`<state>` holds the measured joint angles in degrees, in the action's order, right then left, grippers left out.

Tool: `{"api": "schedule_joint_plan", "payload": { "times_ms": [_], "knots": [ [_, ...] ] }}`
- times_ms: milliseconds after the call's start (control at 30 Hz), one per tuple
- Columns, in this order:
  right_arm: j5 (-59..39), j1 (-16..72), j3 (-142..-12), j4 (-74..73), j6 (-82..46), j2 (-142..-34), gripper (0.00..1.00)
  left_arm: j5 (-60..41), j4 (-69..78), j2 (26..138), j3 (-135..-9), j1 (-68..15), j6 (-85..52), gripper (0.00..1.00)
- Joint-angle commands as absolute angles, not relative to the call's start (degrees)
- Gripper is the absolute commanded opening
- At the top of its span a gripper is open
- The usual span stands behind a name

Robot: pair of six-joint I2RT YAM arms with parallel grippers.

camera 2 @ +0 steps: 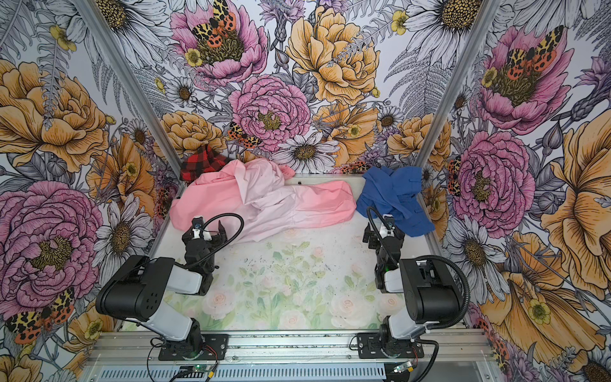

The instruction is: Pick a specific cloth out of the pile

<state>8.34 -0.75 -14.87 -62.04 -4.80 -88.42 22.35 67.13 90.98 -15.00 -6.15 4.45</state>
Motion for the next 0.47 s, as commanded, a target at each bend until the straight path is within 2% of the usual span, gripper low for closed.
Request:
{"api": "schedule_joint_plan", "payload": {
  "times_ms": [0,133,267,433],
  "knots": [
    [15.3,-0.5,-14.0,-65.7,-7.6,-87.9,0.99,21.1,67.7,90.1,-15.5,-5.6,3.0,0.99],
    [13.6,-1.2,-13.0,-67.7,-7.8,-88.2,0.99,20.0,66.7,89.8,-15.7,-4.5,2.0,0.99],
    [1.1,1.0,-18.7,-56.4,-0.1,-87.6,0.99,17.7,61.0,89.5,-18.4,-4.5,2.8,0.99],
    [10.0,1.5,-18.5,-57.7,-3.1,-88.0,0.99,17.0,60.2,89.4,-18.8,-4.1,2.7,0.99]
  ]
}}
